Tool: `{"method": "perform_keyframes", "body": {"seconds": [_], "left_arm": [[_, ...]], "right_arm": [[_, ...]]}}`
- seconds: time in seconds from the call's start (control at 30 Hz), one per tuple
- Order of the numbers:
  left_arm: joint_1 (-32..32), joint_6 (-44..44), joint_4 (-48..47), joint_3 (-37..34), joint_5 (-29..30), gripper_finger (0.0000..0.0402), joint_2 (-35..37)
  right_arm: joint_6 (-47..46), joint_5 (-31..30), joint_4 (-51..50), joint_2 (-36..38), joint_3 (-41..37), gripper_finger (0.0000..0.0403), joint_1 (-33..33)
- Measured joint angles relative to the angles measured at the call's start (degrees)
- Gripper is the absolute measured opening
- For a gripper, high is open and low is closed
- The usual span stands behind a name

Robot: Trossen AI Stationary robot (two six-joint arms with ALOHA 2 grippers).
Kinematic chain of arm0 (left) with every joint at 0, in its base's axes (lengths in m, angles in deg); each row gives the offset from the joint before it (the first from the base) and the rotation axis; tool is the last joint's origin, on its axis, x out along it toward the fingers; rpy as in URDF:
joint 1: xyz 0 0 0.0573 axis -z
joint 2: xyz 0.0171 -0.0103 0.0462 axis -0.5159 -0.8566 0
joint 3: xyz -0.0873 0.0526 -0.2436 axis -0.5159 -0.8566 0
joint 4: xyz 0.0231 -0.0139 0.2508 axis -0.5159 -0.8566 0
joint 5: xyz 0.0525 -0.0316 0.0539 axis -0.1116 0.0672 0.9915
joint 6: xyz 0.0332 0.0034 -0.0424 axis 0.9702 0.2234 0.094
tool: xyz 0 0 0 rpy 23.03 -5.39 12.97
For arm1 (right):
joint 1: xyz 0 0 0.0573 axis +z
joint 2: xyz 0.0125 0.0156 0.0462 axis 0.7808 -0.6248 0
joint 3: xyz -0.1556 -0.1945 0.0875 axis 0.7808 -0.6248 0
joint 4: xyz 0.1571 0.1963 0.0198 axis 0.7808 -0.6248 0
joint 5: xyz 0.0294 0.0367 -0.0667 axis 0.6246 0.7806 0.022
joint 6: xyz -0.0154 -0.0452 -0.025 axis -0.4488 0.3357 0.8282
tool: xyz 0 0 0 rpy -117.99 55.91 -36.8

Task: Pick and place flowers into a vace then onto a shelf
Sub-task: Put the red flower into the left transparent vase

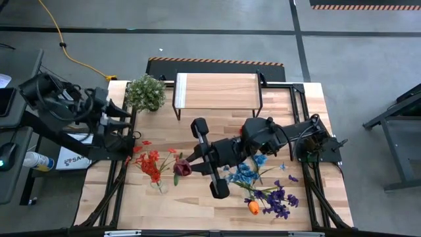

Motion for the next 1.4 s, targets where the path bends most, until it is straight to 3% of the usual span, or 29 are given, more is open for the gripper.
{"method": "perform_keyframes", "body": {"seconds": [0.37,0.77,0.93,1.4], "left_arm": [[-0.02,-0.44,1.1,-0.02,-1.22,0.0216,-6.9],[-0.01,9.45,16.18,-0.04,-5.15,0.0216,-8.09],[0.0,14.4,22.25,0.0,-10.13,0.0216,-8.81],[-0.04,20.18,30.45,0.0,-10.22,0.0216,-12.92]], "right_arm": [[0.0,0.02,0.7,-0.31,0.0,0.0,-1.64],[-0.22,0.04,1.64,-0.31,0.0,0.0,-2.53],[-0.37,0.08,1.82,-0.31,0.0,0.0,-2.85],[-0.46,1.7,3.0,-0.33,0.0,0.0,-2.94]]}}
